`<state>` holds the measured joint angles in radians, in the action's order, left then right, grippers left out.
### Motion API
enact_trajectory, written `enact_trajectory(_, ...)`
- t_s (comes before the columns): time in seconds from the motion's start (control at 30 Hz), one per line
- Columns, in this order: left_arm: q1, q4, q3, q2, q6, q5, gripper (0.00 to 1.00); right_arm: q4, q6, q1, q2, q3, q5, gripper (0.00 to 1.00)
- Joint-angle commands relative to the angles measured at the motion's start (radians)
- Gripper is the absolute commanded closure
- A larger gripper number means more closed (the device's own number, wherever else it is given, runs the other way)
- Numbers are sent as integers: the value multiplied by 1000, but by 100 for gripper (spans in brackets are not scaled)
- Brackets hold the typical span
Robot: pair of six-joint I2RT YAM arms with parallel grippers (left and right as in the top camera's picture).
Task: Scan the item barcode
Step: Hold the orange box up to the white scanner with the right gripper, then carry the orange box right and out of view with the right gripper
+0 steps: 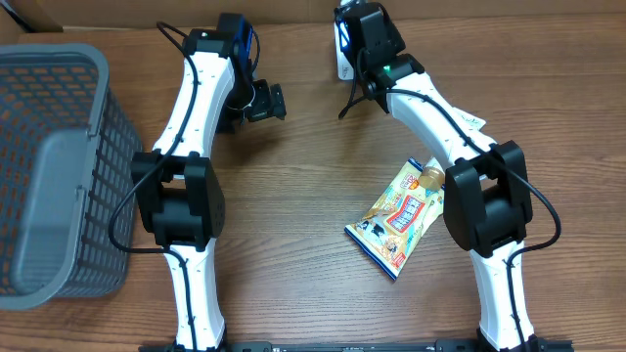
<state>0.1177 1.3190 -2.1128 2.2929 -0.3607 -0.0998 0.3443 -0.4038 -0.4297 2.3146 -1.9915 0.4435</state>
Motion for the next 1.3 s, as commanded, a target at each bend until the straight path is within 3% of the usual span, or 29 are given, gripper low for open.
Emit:
enact_trajectory(0.0, 0, 0, -3, -4, -2, 6, 0, -40, -103, -3, -9, -17, -72, 96)
enact_trajectory(0.4, 0, -1, -3, -4, -2, 6, 0, -45, -192, -2, -6, -16, -69, 96)
enact_trajectory(0.57, 0, 0, -3, -4, -2, 6, 0, -89, -75, 13, -8, -17, 136, 96)
enact_trajectory(0.77, 0, 0, -3, -4, -2, 6, 0, -75, -58, 74, -31, -19, 321, 96)
enact_trajectory(0.9, 0, 0, -3, -4, -2, 6, 0, 26, 70, 173, -73, -19, 361, 96)
enact_trajectory(1.13, 0, 0, -3, -4, -2, 6, 0, 347, 418, 443, -118, -19, 355, 96)
enact_trajectory(1.27, 0, -1, -3, -4, -2, 6, 0, 520, 549, 656, -117, -19, 160, 96)
